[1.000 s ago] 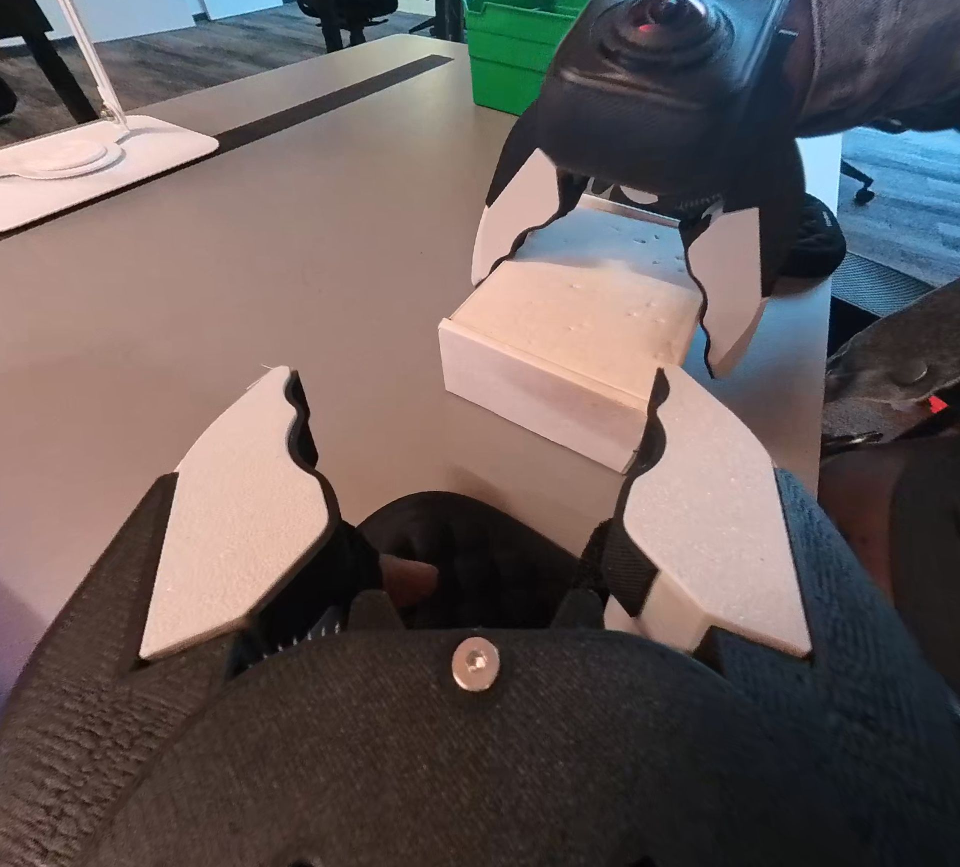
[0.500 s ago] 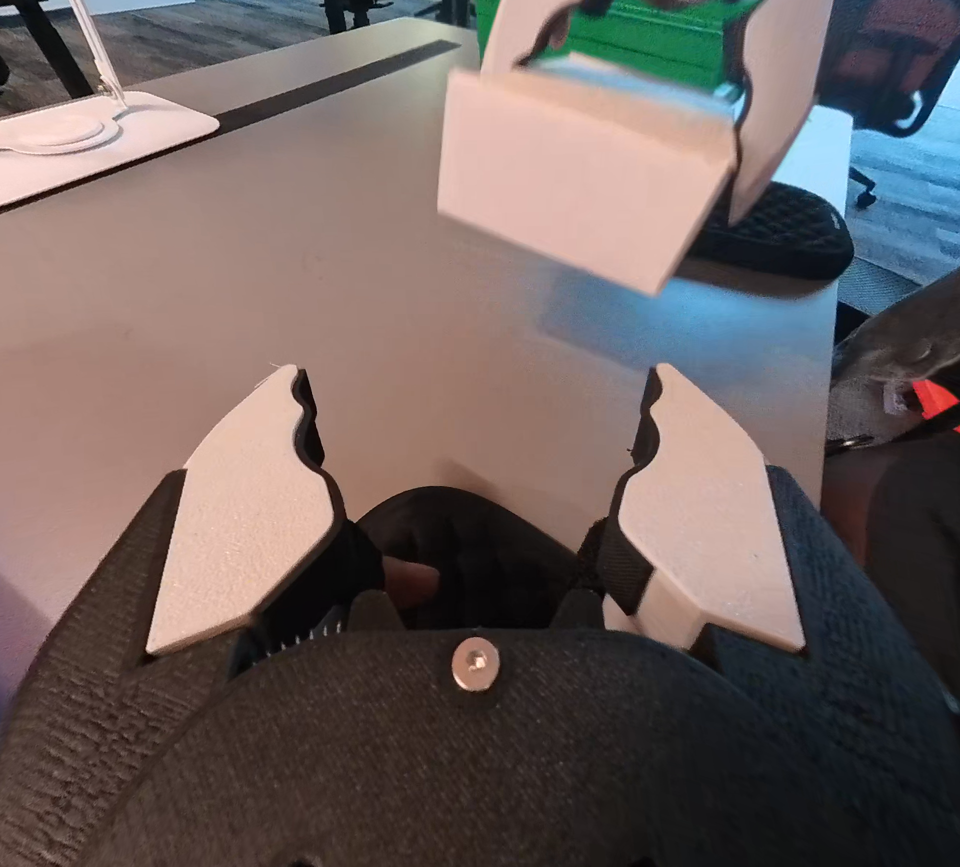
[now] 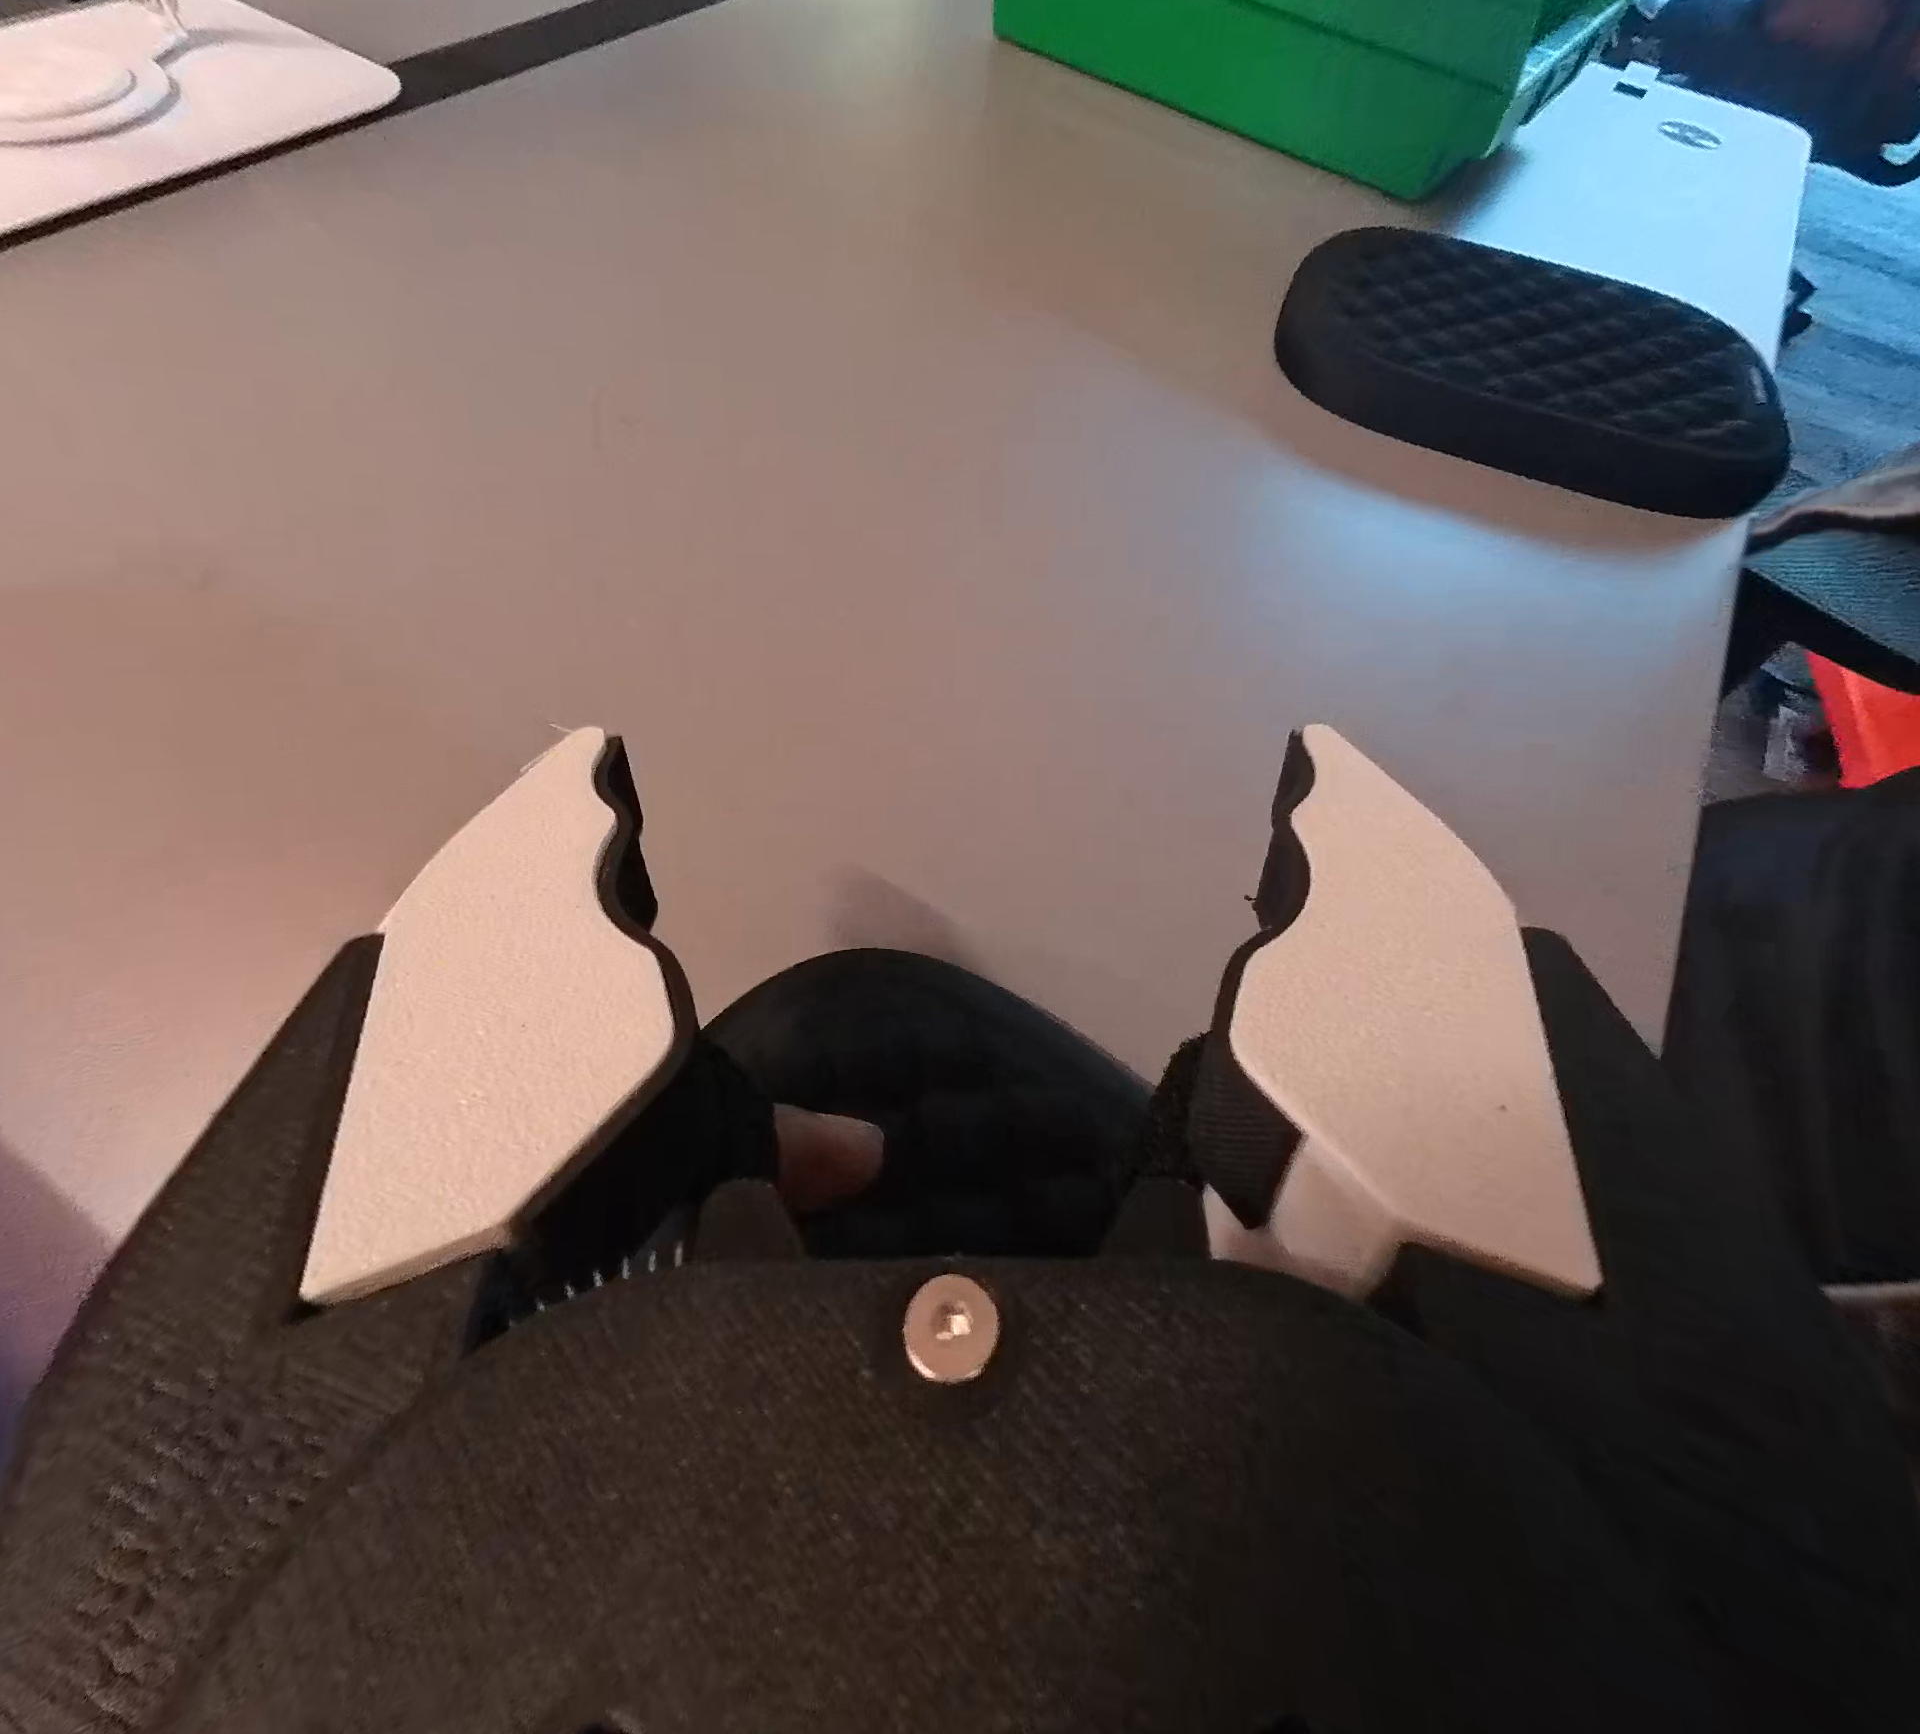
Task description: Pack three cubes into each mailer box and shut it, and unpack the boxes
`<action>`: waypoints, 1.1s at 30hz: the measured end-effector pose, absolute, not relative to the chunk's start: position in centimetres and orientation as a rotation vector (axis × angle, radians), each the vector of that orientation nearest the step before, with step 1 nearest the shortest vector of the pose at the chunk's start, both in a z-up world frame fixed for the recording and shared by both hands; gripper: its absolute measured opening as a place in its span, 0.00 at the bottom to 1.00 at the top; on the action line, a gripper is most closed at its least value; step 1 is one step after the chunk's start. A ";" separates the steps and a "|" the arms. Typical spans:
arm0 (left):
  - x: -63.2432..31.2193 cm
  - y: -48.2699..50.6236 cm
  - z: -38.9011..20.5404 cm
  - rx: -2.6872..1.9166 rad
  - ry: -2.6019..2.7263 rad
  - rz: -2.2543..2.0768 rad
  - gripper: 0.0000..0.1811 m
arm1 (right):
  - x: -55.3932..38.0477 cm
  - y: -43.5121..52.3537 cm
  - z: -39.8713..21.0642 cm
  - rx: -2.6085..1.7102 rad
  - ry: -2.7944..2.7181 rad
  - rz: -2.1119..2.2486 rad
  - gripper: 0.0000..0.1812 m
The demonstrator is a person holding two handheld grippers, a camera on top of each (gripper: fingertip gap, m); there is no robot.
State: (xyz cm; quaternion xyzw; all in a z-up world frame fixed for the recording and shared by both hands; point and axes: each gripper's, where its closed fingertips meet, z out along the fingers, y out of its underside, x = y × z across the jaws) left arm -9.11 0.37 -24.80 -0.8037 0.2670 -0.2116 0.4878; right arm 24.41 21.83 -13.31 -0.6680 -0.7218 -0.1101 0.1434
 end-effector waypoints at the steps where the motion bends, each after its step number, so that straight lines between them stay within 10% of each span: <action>1: -9.1 0.4 -24.9 -1.964 0.647 -0.513 0.63 | 26.2 22.9 -13.7 -1.949 -2.088 -0.360 0.77; 33: -10.1 1.6 -26.7 -2.109 0.571 -0.412 0.63 | 38.1 34.0 -28.8 -1.940 -2.415 -0.522 0.76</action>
